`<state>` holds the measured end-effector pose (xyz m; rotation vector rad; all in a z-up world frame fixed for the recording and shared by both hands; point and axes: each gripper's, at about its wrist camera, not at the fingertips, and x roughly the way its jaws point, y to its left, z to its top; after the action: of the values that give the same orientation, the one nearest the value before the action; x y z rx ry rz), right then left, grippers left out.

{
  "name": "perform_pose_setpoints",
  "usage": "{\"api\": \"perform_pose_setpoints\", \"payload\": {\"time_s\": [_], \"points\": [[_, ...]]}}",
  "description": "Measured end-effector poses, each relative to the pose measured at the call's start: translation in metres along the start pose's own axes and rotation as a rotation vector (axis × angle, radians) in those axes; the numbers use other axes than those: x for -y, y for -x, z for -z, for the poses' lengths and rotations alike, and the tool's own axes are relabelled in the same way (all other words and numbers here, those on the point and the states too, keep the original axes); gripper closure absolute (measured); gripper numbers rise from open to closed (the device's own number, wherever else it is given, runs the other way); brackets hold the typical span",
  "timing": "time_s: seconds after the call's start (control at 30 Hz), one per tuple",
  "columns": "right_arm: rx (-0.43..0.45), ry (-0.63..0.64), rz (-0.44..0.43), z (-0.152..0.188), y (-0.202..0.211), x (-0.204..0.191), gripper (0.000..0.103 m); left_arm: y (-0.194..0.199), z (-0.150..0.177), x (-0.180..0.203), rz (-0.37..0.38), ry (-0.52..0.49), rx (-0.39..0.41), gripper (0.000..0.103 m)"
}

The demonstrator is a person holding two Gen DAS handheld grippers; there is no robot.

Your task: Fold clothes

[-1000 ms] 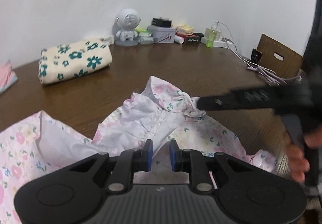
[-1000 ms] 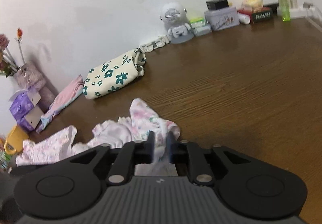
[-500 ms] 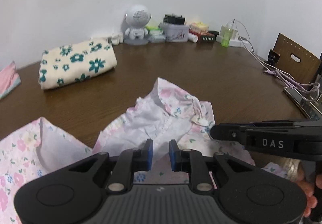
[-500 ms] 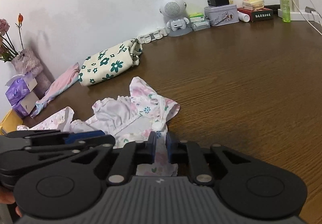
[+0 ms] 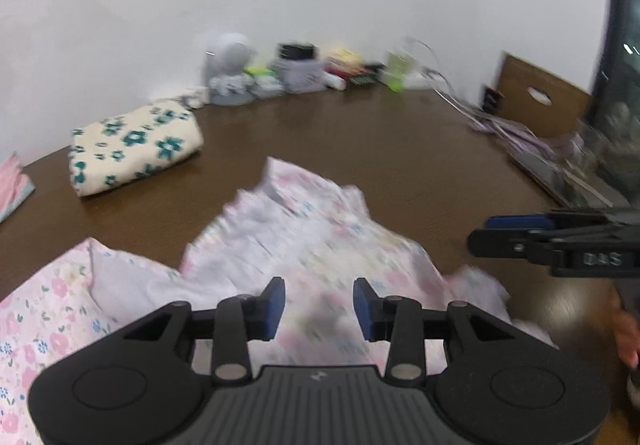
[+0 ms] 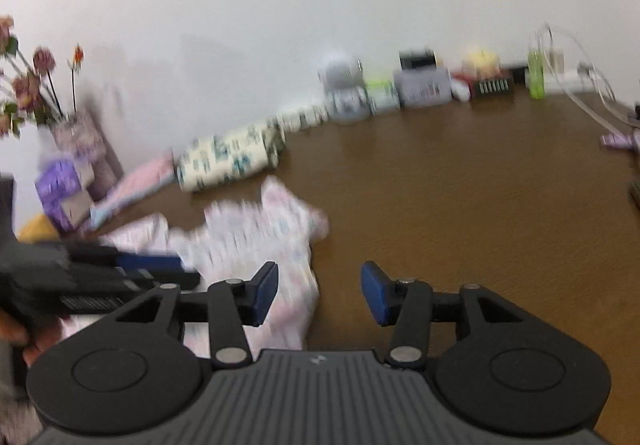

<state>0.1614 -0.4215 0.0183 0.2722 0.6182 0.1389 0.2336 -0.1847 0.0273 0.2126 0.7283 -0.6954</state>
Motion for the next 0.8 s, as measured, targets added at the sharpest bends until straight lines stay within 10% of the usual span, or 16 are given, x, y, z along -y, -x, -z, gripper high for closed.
{"api": "perform_pose_setpoints", "payload": {"time_s": [0.2, 0.33, 0.8], "points": [[-0.074, -0.032, -0.072, 0.019, -0.001, 0.002, 0.061, 0.006, 0.021, 0.011, 0.023, -0.044, -0.037, 0.068], [-0.09, -0.066, -0.098, 0.019, -0.009, -0.001, 0.096, 0.004, 0.029, 0.004, 0.005, -0.014, -0.053, 0.07], [0.008, 0.035, 0.083, 0.027, 0.018, -0.008, 0.094, 0.03, 0.033, -0.006, -0.003, 0.014, -0.011, 0.071]]}}
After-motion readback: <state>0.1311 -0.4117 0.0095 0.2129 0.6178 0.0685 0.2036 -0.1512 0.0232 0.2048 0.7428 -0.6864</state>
